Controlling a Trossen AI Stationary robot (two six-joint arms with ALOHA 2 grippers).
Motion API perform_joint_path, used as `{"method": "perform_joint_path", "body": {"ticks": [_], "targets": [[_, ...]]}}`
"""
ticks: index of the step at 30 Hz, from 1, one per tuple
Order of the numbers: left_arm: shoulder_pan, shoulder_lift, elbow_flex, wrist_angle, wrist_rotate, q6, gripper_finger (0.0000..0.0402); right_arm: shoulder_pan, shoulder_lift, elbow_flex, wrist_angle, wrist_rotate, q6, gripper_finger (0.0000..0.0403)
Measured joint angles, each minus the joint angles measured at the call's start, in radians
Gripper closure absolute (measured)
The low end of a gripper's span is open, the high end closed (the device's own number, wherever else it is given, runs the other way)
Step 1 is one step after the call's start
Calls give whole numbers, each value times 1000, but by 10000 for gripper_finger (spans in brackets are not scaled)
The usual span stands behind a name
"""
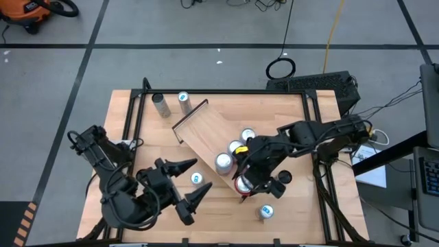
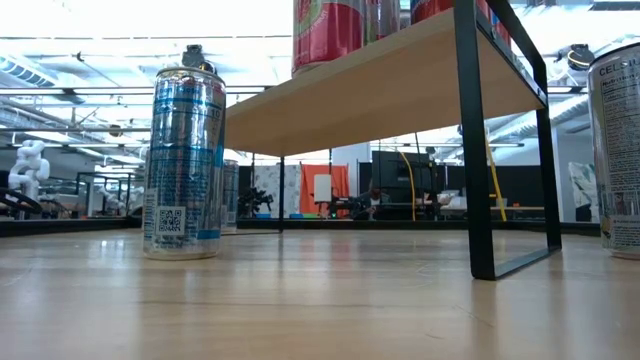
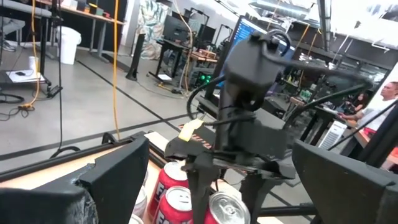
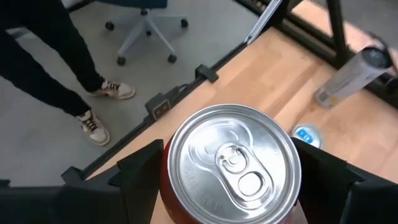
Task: Place canned beverage on shelf
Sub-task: Put the red soda can on the shelf aligned with the other red soda can
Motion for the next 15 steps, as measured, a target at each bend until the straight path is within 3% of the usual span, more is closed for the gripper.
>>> {"method": "perform_joint_path", "body": {"ticks": [15], "targets": [[-38,0,0,-3,-23,1,4,0,47,0,-17,33,-9,126]]}}
